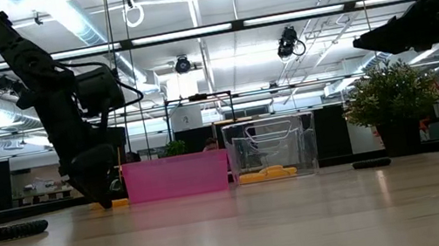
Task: Sort spring keychains
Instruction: Put the yellow spring keychain into the transparent bin
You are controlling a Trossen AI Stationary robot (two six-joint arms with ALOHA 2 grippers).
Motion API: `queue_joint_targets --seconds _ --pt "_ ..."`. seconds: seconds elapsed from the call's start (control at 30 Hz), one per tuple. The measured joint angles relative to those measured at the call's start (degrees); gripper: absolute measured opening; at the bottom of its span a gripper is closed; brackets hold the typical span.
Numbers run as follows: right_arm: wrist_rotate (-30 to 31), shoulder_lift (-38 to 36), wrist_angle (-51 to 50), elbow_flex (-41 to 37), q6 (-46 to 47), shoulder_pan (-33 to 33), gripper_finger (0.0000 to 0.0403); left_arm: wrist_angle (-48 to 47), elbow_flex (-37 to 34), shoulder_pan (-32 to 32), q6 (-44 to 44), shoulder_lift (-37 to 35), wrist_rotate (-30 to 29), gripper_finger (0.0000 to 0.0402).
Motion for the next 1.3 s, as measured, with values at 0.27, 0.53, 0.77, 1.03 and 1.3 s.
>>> queue_joint_targets --seconds 0.27,0.53,0.77,1.03,1.3 --pt "0.0 0.0 0.0 0.0 0.0 0.0 0.0221 -0.9 0.1 0.1 1.1 0.0 2.4 0.0086" --pt "0.0 0.0 0.0 0.0 0.0 0.0 0.0221 -6.1 1.3 0.2 1.7 0.0 4.1 0.0021" --pt "0.0 0.0 0.0 0.0 0.0 0.0 0.0221 -17.0 5.3 -0.1 -2.3 0.2 2.5 0.0025" --pt "0.0 0.0 0.0 0.0 0.0 0.0 0.0221 -20.7 8.0 -1.3 -3.7 -0.1 -5.2 0.0021" --pt "0.0 0.0 0.0 0.0 0.0 0.0 0.0221 -24.6 11.2 -3.9 -5.0 -2.2 -12.1 0.0021"
